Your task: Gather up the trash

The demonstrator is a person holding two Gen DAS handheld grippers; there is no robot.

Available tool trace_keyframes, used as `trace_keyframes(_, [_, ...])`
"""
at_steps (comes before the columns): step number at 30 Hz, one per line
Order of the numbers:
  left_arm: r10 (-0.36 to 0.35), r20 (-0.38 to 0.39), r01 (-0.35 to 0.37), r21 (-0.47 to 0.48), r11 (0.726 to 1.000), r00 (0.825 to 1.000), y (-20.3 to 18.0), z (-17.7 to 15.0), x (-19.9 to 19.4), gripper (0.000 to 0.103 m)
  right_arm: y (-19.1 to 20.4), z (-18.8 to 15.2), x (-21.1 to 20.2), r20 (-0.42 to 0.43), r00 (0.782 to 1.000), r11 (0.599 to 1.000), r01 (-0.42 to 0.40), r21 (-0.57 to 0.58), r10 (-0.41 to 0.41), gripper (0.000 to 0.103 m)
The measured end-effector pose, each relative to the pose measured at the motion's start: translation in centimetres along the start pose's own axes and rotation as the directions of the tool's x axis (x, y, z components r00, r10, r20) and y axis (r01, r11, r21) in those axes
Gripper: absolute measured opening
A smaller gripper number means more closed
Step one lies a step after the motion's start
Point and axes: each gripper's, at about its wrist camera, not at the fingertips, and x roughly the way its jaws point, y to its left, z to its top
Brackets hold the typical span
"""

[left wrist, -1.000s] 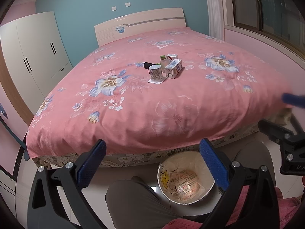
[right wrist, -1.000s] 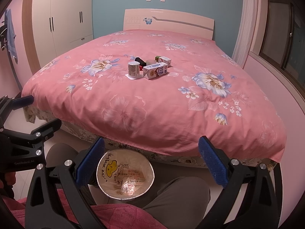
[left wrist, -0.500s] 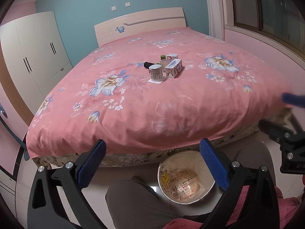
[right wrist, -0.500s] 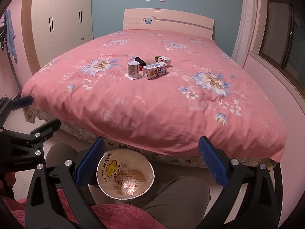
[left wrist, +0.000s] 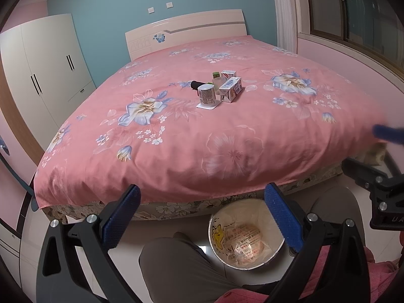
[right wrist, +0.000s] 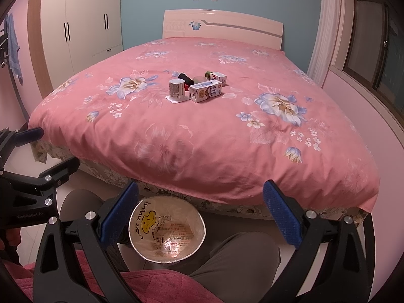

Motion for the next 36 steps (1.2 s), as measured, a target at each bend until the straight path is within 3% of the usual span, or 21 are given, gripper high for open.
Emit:
trace_keyframes(18, [-0.007,-0.008,0.007,-0.004,1.000,1.000,0.2,-0.2,-0.1,0.100,0.1,-0.3,0.5,-0.011,1.000,1.000,-0.001,-0.001,0.001,0.096])
trace_keyframes(27, [-0.022,-0.054,0.021,-0.007,1.000,0.998,0.3,-0.6,2.0,0.100,0.1,-0.4,2.3,-0.042,0.999,1.000,-0.012,0.001,0.012,0.096])
trace_keyframes(36, [0.003,-0.076,-0.007,-0.055,0.998,0.997,2.2,3.5,6.1,0.100,-1.1,3.1,5.3,-0.041,0.999,1.000,-0.007,-0.008,0.007,0.096])
